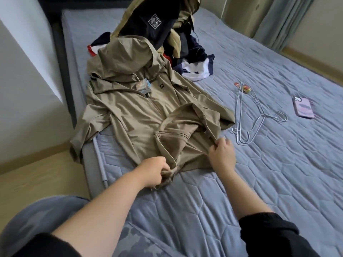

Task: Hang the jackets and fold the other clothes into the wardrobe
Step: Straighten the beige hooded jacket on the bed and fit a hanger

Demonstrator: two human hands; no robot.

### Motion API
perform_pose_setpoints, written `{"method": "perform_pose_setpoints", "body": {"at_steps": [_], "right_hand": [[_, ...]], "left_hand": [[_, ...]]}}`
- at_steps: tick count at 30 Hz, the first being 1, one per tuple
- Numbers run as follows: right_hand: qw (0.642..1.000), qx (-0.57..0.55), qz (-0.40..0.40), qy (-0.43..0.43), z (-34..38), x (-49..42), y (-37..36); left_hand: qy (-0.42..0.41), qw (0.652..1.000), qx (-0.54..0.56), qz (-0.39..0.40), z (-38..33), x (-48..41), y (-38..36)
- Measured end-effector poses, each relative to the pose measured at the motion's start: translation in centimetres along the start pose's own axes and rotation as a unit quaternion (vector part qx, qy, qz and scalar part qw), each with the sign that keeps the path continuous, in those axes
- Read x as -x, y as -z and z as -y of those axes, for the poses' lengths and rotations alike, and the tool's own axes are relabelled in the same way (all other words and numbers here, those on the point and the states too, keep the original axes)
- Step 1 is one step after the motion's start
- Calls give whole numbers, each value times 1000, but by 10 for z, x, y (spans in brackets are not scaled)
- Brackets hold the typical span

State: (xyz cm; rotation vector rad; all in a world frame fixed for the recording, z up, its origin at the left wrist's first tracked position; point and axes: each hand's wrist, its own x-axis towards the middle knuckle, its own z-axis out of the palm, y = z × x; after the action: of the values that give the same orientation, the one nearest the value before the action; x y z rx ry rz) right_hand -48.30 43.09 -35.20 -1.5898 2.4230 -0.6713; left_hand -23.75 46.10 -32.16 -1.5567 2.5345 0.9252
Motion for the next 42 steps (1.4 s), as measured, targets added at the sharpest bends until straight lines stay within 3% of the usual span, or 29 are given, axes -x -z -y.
{"method": "perform_pose_setpoints", "body": {"at_steps": [3,6,9,12,15,17,20,24,26,28,30,32,35,37,38,40,42], "right_hand": [[998,36,55,-22,9,-9,-9],[991,52,117,-40,0,-22,-15],[987,-26,89,-129,-16,-40,-7],[961,-79,34,-264,-47,-49,4],[948,-84,25,-306,-65,-50,4],[960,-102,-53,-256,-56,-51,2],[977,-147,-135,-77,-25,-51,-3],[962,-246,-117,-18,21,-55,-8],[981,-180,-62,41,37,-54,-16],[992,-25,13,127,39,-52,-28],[985,83,54,144,29,-64,-29],[993,82,49,75,16,-87,-16],[995,4,-27,-92,-16,-121,17],[983,-6,-55,-175,-48,-131,34],[980,3,-45,-191,-63,-131,38],[982,8,-16,-187,-85,-126,44],[987,-6,-23,-158,-95,-116,45]], "left_hand": [[-33,991,-88,94,-4,-1,-8],[-77,973,-170,139,-8,0,-14],[-90,962,-204,156,-10,-2,-25],[-2,990,-3,140,-5,-5,-24],[92,967,215,101,1,-12,-19],[154,947,281,22,7,-16,-19],[211,927,296,-88,15,-27,-22],[267,865,406,-125,6,-42,-28],[262,856,422,-145,-2,-51,-35],[252,865,392,-185,-11,-55,-36],[221,887,334,-231,-19,-56,-33],[130,924,233,-273,-30,-49,-26],[-106,938,95,-315,-47,-35,-16],[-201,940,-7,-275,-52,-33,-20],[-204,952,-33,-225,-54,-33,-22],[-153,983,-27,-99,-54,-36,-31],[-97,994,21,-52,-51,-38,-39]]}}
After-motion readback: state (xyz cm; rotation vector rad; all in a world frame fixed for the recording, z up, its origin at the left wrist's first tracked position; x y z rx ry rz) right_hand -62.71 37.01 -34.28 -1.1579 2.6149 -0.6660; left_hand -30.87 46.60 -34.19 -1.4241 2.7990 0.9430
